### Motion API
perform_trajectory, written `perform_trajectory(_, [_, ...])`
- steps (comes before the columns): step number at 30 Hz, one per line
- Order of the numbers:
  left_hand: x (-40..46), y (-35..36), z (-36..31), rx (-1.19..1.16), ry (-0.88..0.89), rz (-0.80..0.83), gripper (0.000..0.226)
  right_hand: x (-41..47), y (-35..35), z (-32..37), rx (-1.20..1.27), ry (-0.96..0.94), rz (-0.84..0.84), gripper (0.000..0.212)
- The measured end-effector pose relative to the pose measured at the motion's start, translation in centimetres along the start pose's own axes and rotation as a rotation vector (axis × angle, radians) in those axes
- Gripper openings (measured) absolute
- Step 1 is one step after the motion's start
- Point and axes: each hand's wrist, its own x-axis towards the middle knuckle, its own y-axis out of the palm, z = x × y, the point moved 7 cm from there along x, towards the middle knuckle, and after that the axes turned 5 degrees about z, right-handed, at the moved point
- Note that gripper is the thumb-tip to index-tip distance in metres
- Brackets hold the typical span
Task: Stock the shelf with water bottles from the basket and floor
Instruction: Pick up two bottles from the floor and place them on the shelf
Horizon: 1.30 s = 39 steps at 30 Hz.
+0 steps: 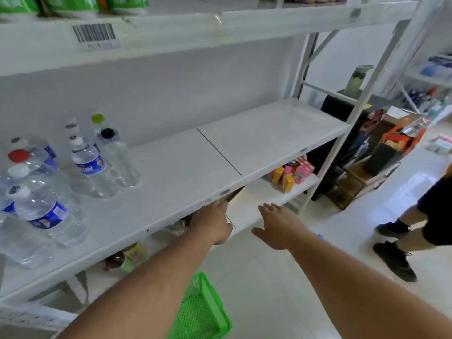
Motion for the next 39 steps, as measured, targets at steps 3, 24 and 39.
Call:
perform_trajectory(3, [1.5,2.5,-4.8,0.009,0.044,0.060,0.066,-1.8,1.8,-5.2,0.036,0.074,0.032,0.080])
perform_trajectory(24, [12.1,14.4,-30.3,0.011,0.047,0.352,0.070,-4.8,8.7,-36.6,0.223,0.289,0.223,0.069])
perform_trajectory(39, [28.3,15.8,-33.7,-0.206,-0.073,0.395,0.069,8.4,6.0,-47.8,0.094,0.280,0.346,0.068])
